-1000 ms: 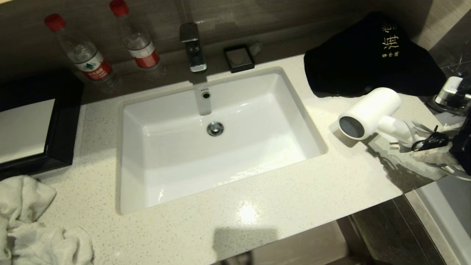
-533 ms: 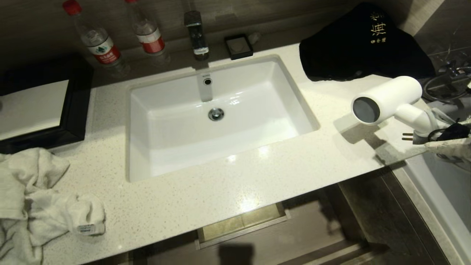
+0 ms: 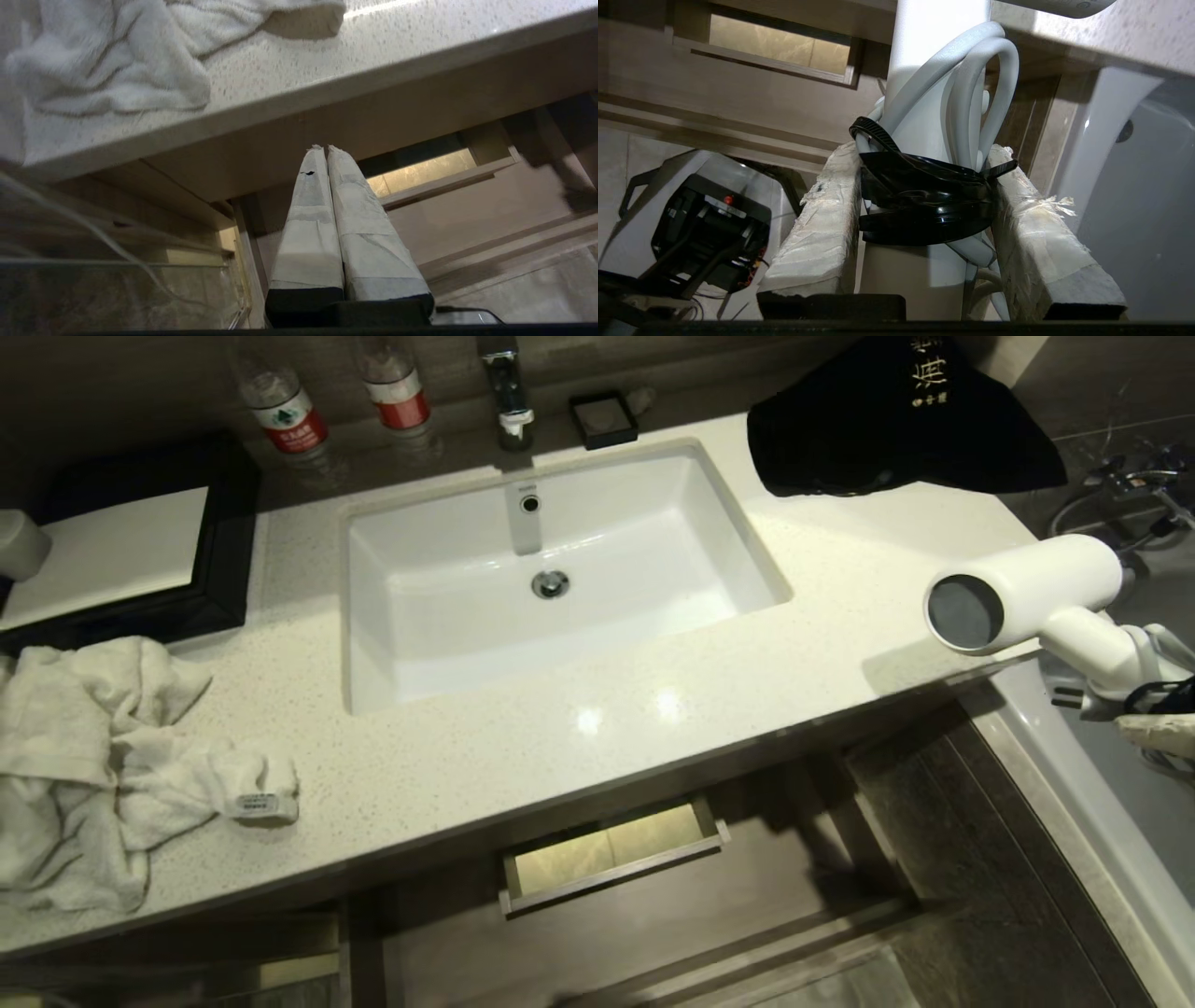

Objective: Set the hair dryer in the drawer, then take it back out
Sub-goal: Put it into the drawer

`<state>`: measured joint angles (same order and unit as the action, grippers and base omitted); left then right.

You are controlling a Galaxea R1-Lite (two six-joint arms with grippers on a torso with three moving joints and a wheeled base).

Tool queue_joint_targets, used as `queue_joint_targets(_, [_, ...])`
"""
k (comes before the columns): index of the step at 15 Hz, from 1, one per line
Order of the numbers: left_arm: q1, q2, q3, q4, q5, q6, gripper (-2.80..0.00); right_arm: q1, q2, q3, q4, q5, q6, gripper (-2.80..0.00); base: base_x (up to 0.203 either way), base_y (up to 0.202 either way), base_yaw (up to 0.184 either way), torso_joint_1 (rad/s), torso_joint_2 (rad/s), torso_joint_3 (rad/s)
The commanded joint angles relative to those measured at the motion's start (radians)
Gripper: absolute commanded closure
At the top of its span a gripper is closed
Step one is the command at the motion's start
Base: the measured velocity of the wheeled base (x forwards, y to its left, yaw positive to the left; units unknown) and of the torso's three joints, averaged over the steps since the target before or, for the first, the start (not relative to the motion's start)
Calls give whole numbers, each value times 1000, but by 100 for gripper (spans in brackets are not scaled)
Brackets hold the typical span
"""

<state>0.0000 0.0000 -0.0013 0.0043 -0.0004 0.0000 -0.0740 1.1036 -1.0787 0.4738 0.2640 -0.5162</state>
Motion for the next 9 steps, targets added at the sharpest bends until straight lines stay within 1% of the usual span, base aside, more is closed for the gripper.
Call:
queue_joint_targets(1, [0, -2, 0, 0, 0, 0, 0, 0, -35, 17, 0, 1, 12, 0, 0, 0, 0, -330, 185, -139])
queue_joint_targets(3, [0, -2, 0, 0, 0, 0, 0, 0, -42, 19, 2, 0, 15, 0, 0, 0, 0, -322, 163, -165])
queue_joint_targets(5, [0, -2, 0, 0, 0, 0, 0, 0, -62, 30, 3, 0, 38, 0, 0, 0, 0, -310, 139, -175])
queue_joint_targets(9, [0, -2, 0, 0, 0, 0, 0, 0, -93, 51, 0, -12, 40, 0, 0, 0, 0, -284, 85, -197])
